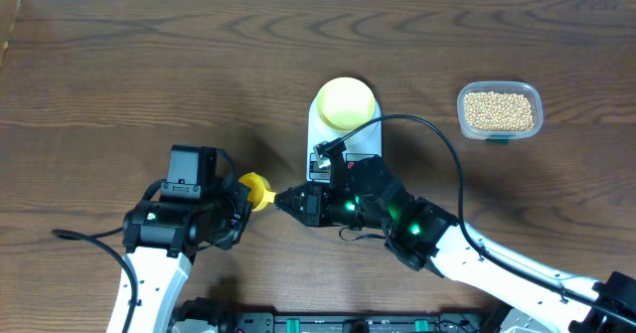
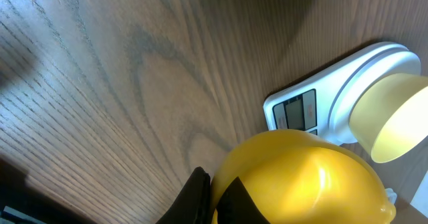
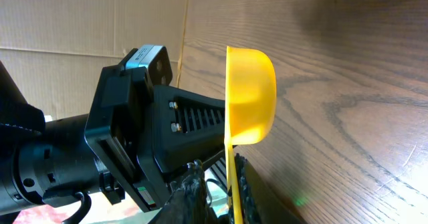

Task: Scoop item into bowl and weigh 50g on scale
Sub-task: 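Close the right gripper on the scoop handle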

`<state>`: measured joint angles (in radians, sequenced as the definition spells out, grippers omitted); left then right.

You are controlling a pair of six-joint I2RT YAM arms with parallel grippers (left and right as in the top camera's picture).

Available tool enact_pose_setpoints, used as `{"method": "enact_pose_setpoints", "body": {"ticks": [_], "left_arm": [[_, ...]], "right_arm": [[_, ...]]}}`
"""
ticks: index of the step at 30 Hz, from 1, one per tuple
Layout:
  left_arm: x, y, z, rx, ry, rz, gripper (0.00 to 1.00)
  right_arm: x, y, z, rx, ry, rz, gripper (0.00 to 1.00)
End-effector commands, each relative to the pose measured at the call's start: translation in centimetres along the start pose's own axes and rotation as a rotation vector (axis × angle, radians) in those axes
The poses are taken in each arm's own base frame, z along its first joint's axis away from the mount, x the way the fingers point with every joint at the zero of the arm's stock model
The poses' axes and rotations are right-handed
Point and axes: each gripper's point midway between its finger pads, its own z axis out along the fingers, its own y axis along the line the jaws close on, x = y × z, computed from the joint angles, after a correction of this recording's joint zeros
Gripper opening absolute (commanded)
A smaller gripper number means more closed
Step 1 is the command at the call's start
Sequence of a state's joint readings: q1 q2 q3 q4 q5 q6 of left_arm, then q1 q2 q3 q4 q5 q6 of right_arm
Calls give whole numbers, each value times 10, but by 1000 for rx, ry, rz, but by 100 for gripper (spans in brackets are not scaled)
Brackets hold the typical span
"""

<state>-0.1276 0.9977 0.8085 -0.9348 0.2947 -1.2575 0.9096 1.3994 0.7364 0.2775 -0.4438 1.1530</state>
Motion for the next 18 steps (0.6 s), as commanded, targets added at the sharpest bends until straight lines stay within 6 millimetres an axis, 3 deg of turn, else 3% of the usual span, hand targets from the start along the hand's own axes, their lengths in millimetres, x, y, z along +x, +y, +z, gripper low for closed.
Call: {"method": "enact_pose_setpoints", "body": {"ticks": [1, 10, 18], "left_arm": [[3, 0, 0, -1, 14, -1, 7], [4, 4, 0, -16, 18, -4, 7], [4, 4, 0, -16, 18, -4, 7]], "right_arm": [[0, 3, 1, -2, -9, -3, 14], [-3, 1, 1, 6, -27, -3, 15], [-3, 1, 1, 6, -26, -4, 6]]}}
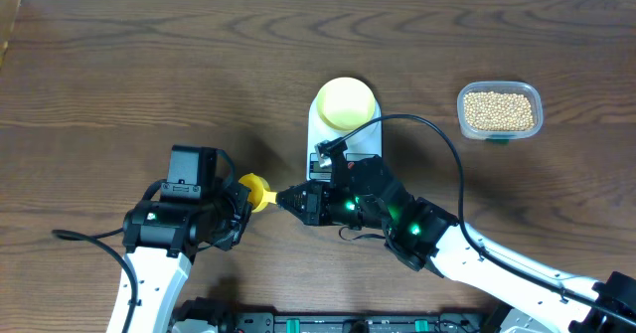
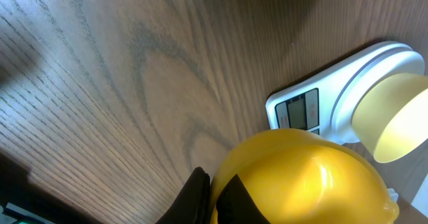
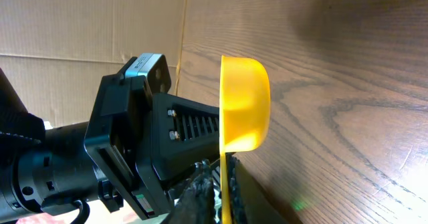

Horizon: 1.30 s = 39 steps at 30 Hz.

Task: Scoop item into bowl and weigh 50g on scale
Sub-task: 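Close the right gripper on the scoop handle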

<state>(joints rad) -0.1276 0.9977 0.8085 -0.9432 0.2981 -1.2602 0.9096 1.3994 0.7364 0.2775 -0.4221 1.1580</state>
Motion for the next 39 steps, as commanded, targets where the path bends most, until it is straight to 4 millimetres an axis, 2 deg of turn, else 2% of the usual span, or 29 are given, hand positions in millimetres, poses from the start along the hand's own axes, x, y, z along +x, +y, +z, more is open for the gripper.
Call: {"method": "enact_pose_setpoints", "body": {"ticks": [1, 4, 15, 23, 35, 39], "left_arm": [[3, 2, 0, -9, 13, 0, 7], [3, 2, 0, -10, 13, 0, 7], [4, 4, 0, -18, 15, 27, 7], [3, 4, 0, -18, 14, 63, 7], [3, 3, 0, -14, 14, 108, 8], [3, 2, 0, -11, 12, 109, 7]], "right_arm": [[0, 3, 1, -3, -7, -8, 6], [0, 3, 1, -3, -6, -8, 2], [0, 3, 1, -3, -6, -8, 1], [0, 3, 1, -3, -6, -8, 12], [2, 3, 1, -6, 4, -8, 10], [5, 4, 1, -12, 20, -8, 13]]}}
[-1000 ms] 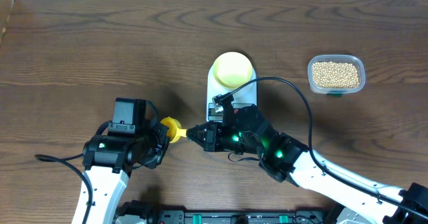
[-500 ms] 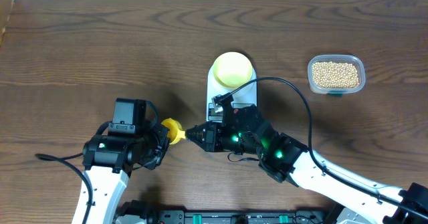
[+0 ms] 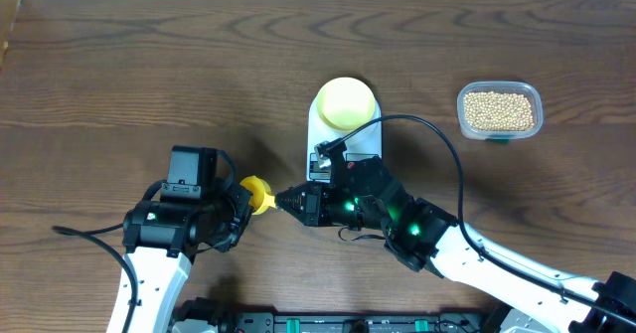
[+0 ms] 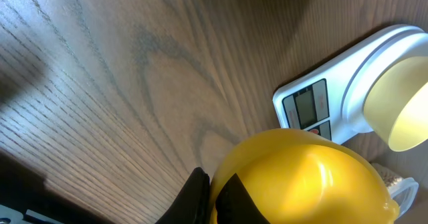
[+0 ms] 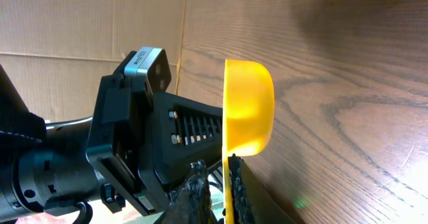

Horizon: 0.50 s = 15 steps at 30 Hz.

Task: Scoop item into bowl and weigh 50g on scale
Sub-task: 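Close the right gripper on the scoop handle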

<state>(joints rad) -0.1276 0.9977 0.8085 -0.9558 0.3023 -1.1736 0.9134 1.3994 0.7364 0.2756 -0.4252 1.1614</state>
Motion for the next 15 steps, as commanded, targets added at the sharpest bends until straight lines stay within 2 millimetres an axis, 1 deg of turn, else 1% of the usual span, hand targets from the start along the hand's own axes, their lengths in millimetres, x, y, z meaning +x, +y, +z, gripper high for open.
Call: {"method": "enact_pose_setpoints", "body": {"ticks": [1, 6, 15], "left_arm": [[1, 0, 0, -1, 3, 25, 7], [1, 0, 0, -1, 3, 26, 7], [1, 0, 0, -1, 3, 26, 7]], "right_arm": [[4, 4, 0, -11, 16, -10, 13], [6, 2, 0, -4, 28, -6, 14], [6, 2, 0, -4, 28, -6, 11]]}}
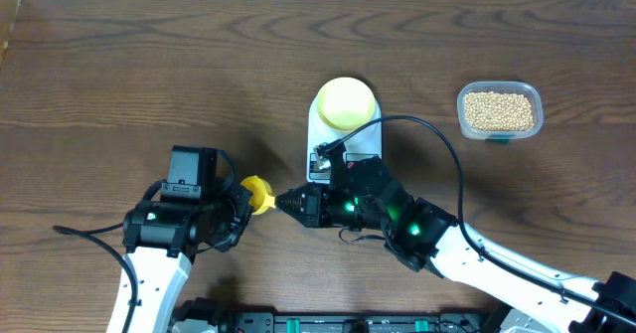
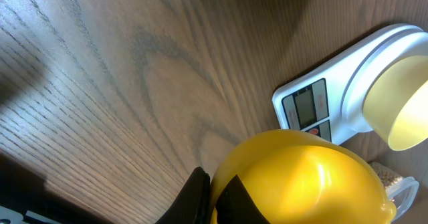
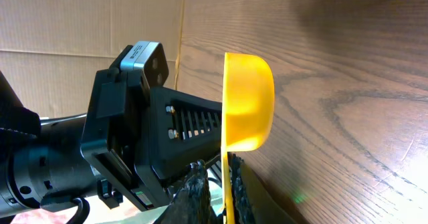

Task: Scoop item into bowl and weigh 50g on scale
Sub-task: 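Close the right gripper on the scoop handle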

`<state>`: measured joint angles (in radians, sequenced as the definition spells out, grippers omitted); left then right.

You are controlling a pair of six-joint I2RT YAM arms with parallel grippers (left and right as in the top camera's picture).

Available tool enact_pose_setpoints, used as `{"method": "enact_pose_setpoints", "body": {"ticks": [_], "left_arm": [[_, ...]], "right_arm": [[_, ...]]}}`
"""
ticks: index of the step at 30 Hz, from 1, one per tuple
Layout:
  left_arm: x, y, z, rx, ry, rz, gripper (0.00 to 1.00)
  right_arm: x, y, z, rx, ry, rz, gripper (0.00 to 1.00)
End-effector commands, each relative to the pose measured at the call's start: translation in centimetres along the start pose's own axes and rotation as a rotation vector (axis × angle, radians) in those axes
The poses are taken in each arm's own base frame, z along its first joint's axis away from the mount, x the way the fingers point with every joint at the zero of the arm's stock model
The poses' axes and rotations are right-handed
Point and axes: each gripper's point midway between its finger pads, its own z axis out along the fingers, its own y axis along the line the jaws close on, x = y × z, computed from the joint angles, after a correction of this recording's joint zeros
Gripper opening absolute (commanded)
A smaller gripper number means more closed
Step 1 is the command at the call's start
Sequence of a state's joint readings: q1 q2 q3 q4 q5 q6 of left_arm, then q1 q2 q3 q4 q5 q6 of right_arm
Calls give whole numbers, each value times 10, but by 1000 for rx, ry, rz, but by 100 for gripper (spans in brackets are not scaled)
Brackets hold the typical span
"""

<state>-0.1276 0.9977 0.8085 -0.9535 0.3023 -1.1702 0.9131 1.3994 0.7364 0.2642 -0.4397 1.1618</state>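
A yellow scoop (image 1: 256,192) hangs just above the table between my two grippers. My left gripper (image 1: 241,200) is shut on the rim of its cup (image 2: 301,177), black fingertips (image 2: 200,194) pinching the edge. My right gripper (image 1: 281,201) faces it from the right. The thin handle (image 3: 227,184) stands edge-on between its fingers, which are closed in on it. The cup (image 3: 249,103) is side-on and looks empty. A pale yellow bowl (image 1: 345,102) sits on the white scale (image 1: 323,152).
A clear tub of small tan beans (image 1: 499,111) stands at the far right of the table. The scale's display (image 2: 305,105) faces the near edge, its digits unreadable. The right arm's cable (image 1: 437,139) arcs over the table beside the scale.
Almost nothing. In the right wrist view the left gripper's housing sits a touch higher; the scoop and both sets of fingers are where they were.
At every moment both grippers met at the scoop left of the scale, the left pinching the cup. The right fingers stood a little wider round the handle at first, then narrower, then slightly wider again. The left wrist shifted a little, with the scale sliding right in its view.
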Motion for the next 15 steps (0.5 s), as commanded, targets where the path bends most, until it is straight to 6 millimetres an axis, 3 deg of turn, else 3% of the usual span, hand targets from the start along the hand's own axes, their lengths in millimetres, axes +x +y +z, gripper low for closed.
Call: {"method": "enact_pose_setpoints", "body": {"ticks": [1, 15], "left_arm": [[1, 0, 0, -3, 3, 22, 7], [1, -2, 0, 4, 1, 24, 7]], "right_arm": [[3, 3, 1, -8, 11, -11, 11], [4, 1, 1, 1, 14, -6, 13]]}}
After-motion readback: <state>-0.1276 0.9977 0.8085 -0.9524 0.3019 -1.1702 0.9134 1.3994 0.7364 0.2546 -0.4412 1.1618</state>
